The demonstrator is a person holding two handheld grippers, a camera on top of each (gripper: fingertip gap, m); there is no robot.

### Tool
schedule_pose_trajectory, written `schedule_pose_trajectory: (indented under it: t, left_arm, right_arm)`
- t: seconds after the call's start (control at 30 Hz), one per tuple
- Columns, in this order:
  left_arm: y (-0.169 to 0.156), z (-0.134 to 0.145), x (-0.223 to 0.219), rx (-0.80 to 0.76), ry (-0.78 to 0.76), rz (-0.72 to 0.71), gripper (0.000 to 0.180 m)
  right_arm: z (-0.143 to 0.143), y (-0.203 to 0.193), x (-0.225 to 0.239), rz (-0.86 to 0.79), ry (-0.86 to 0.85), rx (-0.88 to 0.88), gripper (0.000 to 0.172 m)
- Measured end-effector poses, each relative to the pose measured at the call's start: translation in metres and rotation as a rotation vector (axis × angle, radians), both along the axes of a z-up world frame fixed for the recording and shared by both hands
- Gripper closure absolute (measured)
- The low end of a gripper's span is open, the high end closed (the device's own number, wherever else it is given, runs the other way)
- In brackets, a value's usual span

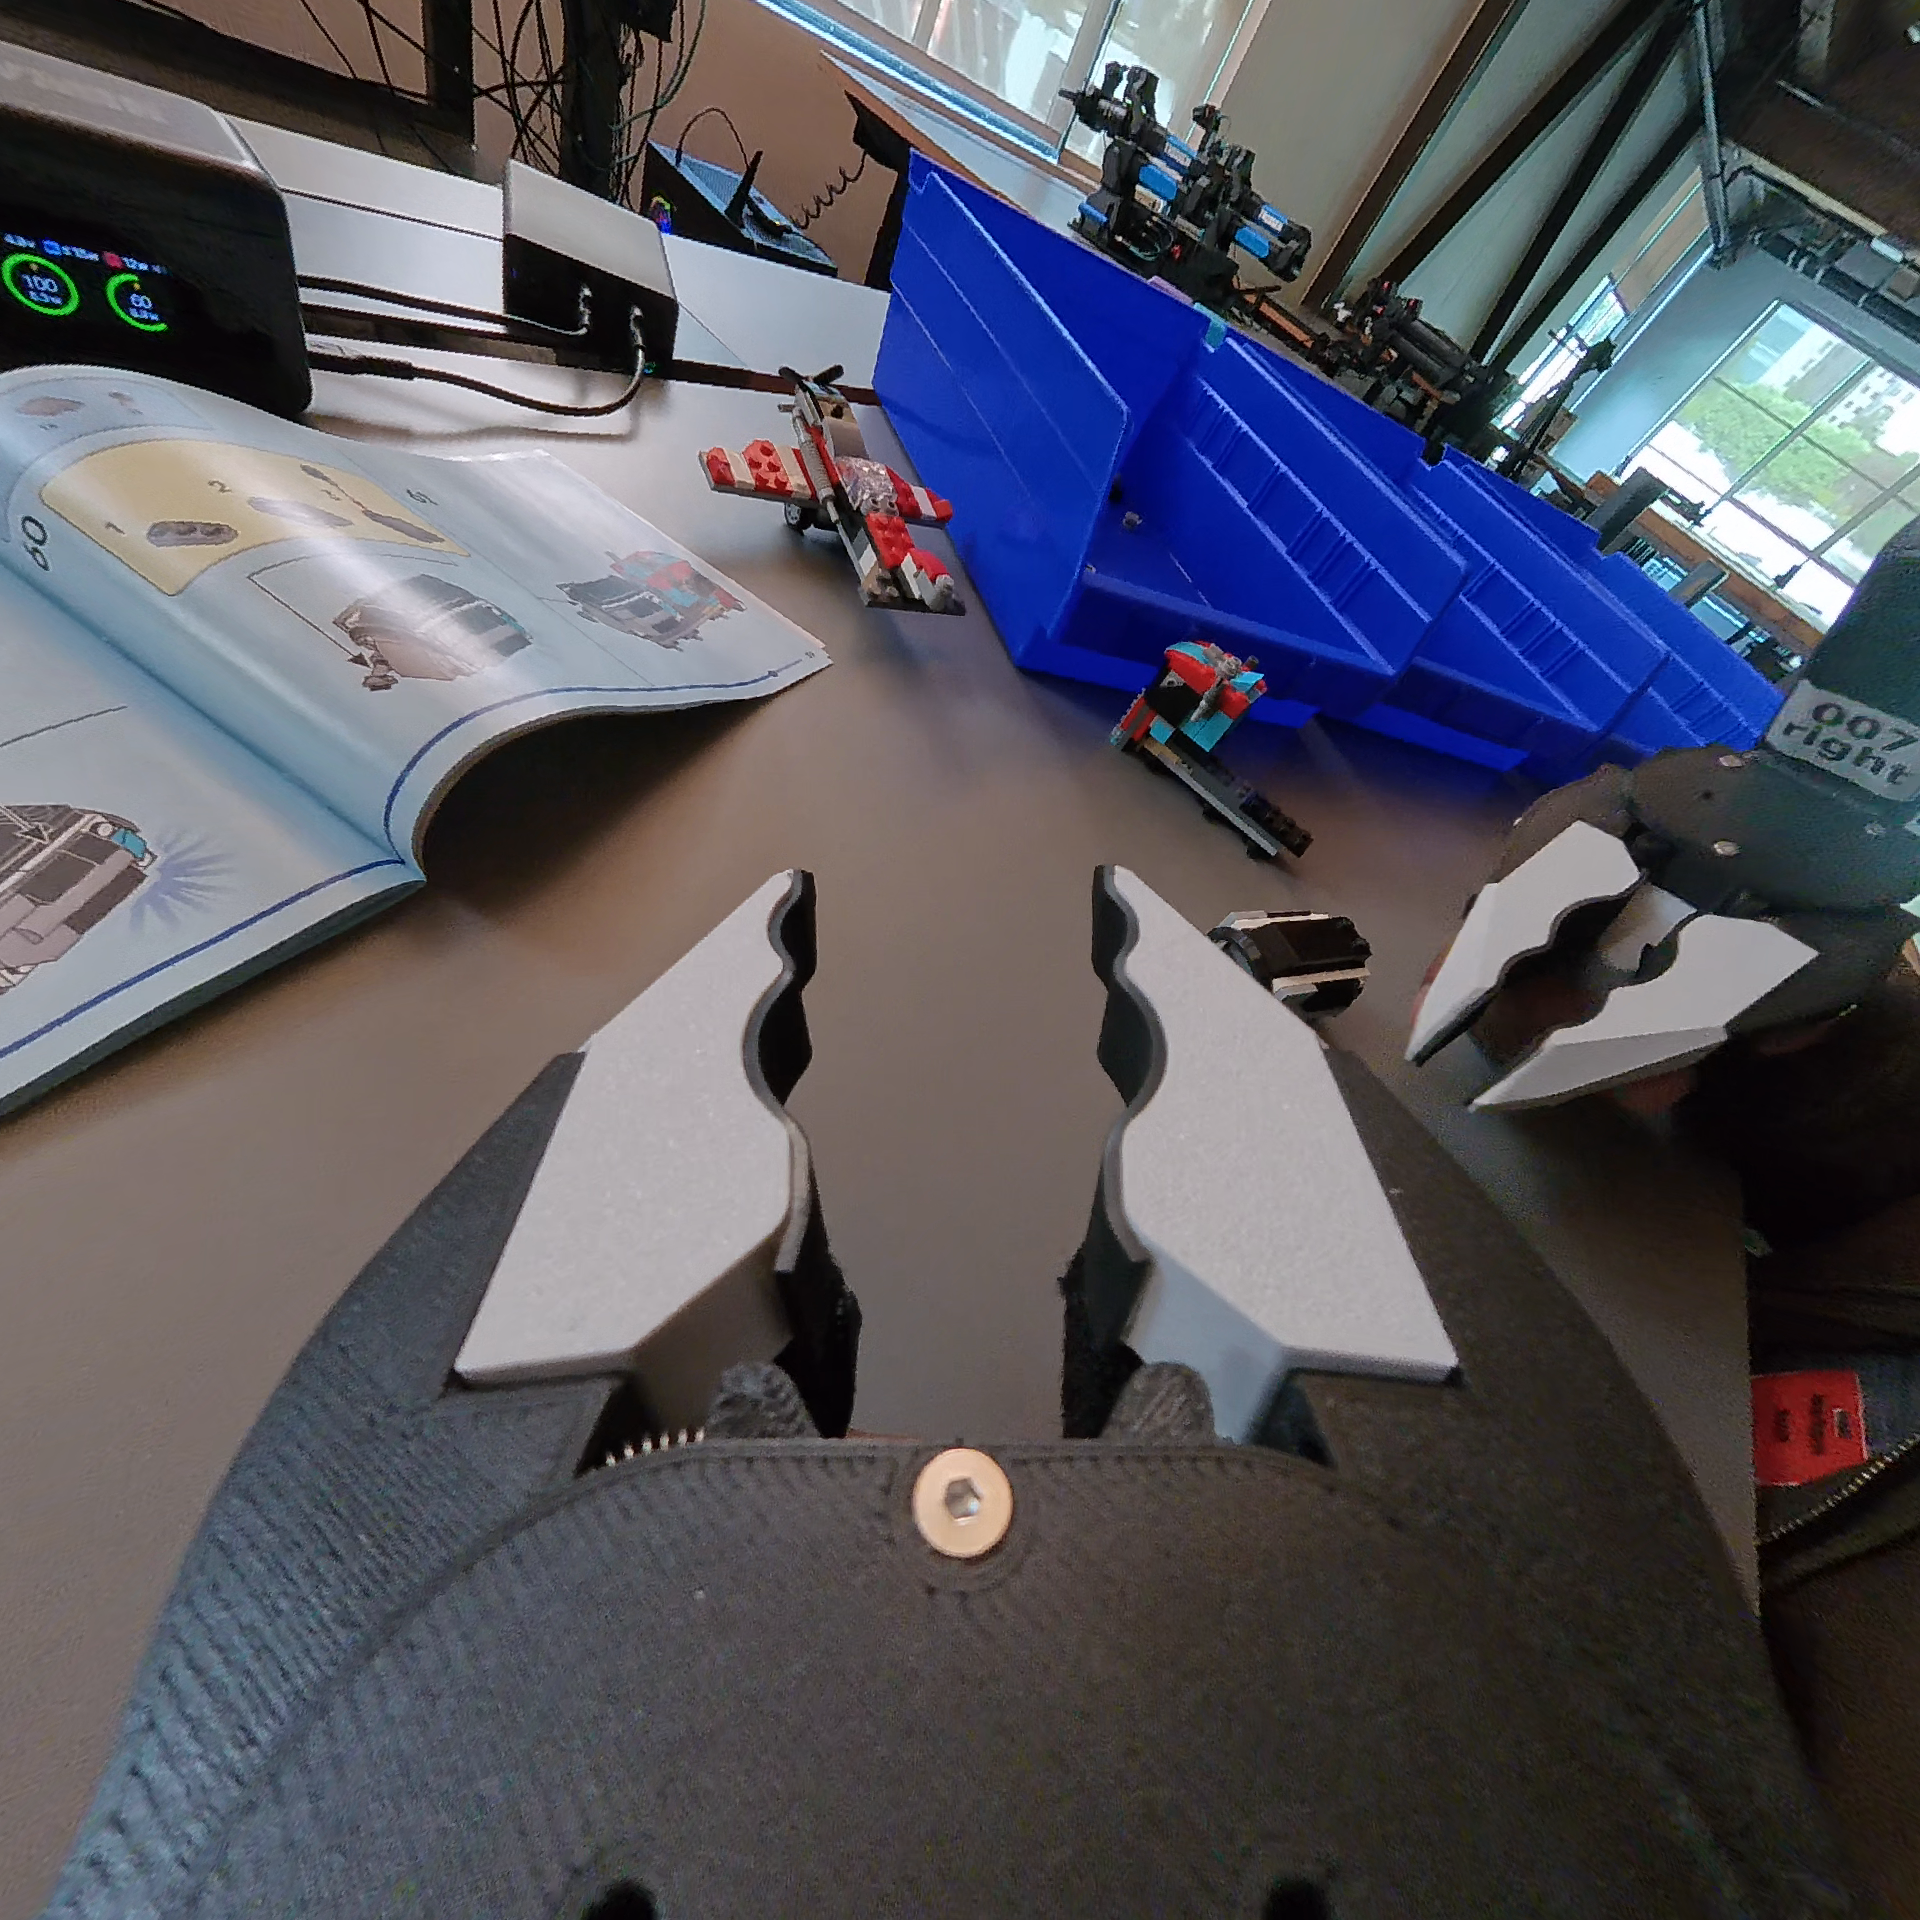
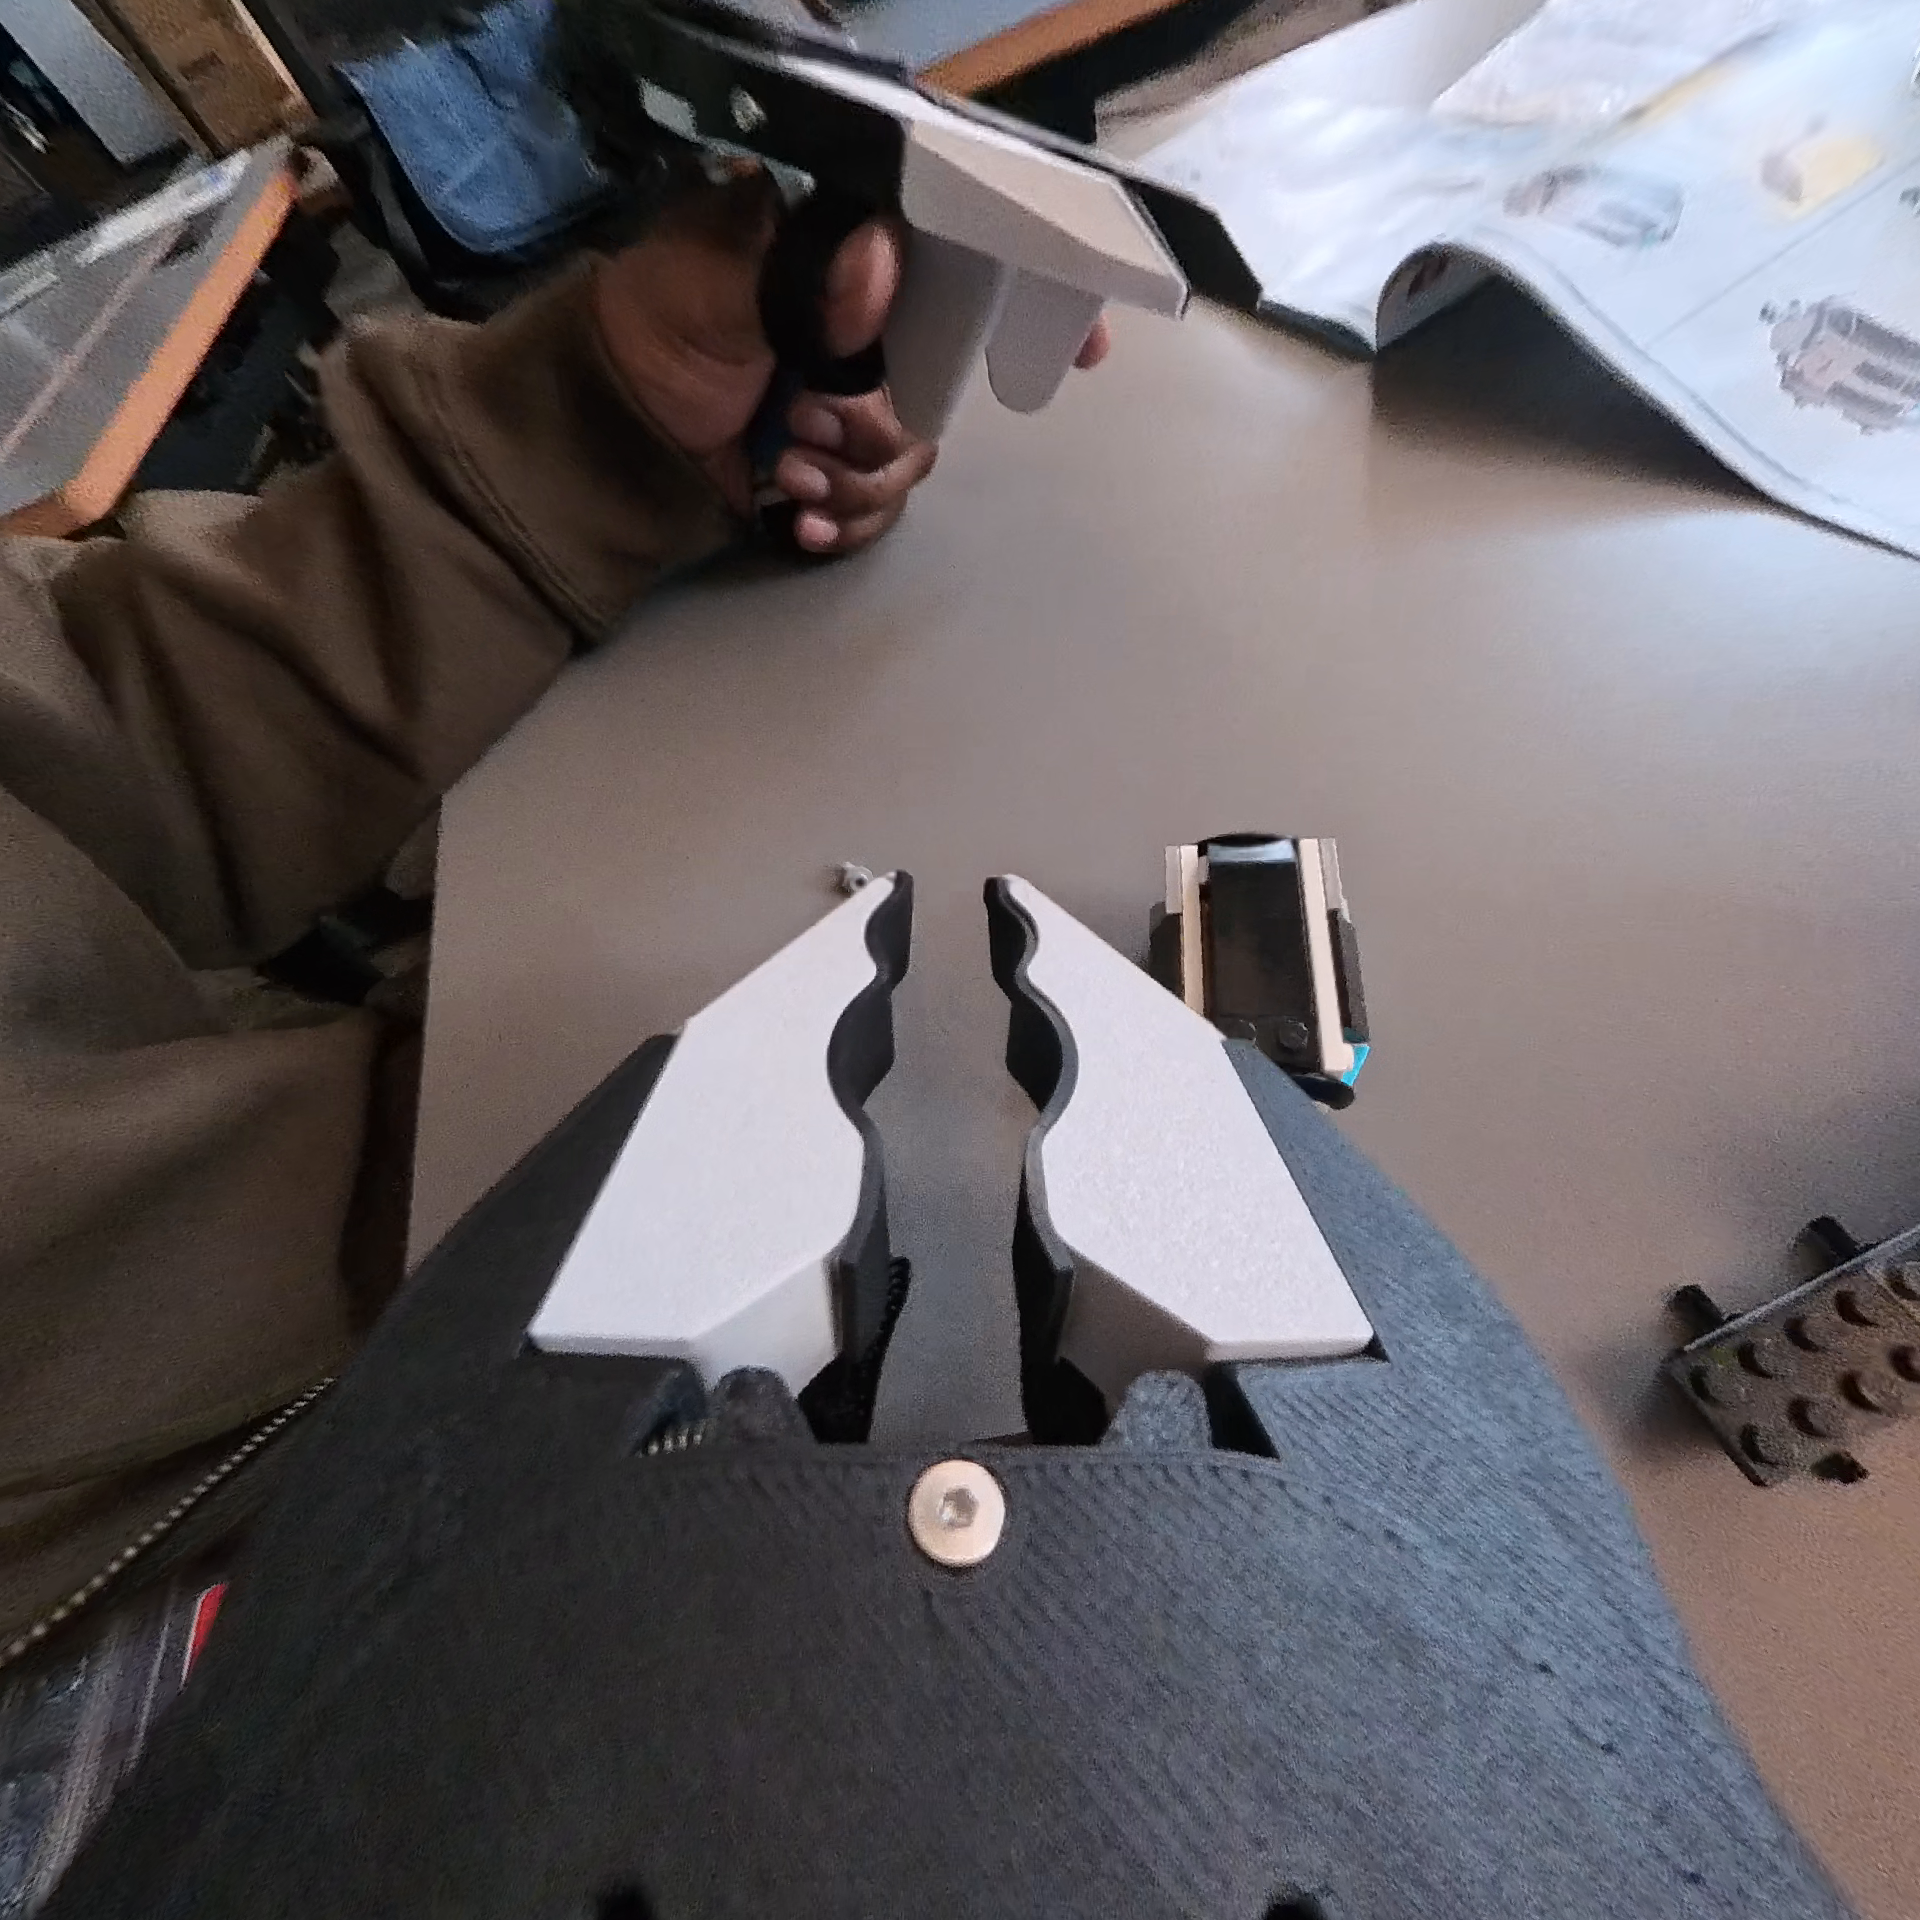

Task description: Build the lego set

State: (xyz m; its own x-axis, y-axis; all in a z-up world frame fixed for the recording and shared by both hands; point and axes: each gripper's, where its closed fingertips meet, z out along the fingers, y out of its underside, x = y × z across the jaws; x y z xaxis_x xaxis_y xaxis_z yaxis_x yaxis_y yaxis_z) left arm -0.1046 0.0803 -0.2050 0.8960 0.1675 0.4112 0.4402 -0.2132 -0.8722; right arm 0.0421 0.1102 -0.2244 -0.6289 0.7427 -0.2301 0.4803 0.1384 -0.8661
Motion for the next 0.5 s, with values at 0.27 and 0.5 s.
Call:
schedule_pose_trajectory:
  t: [0.27, 0.5]
  left_arm:
    - [-0.002, 0.002, -0.005, 0.023, -0.027, 0.019, 0.126]
    - [-0.002, -0.002, -0.009, 0.001, -0.031, 0.045, 0.126]
  right_arm:
    - [0.029, 0.043, 0.026, -0.065, 0.133, -0.120, 0.153]
    - [0.052, 0.128, 0.075, -0.252, 0.242, -0.265, 0.152]
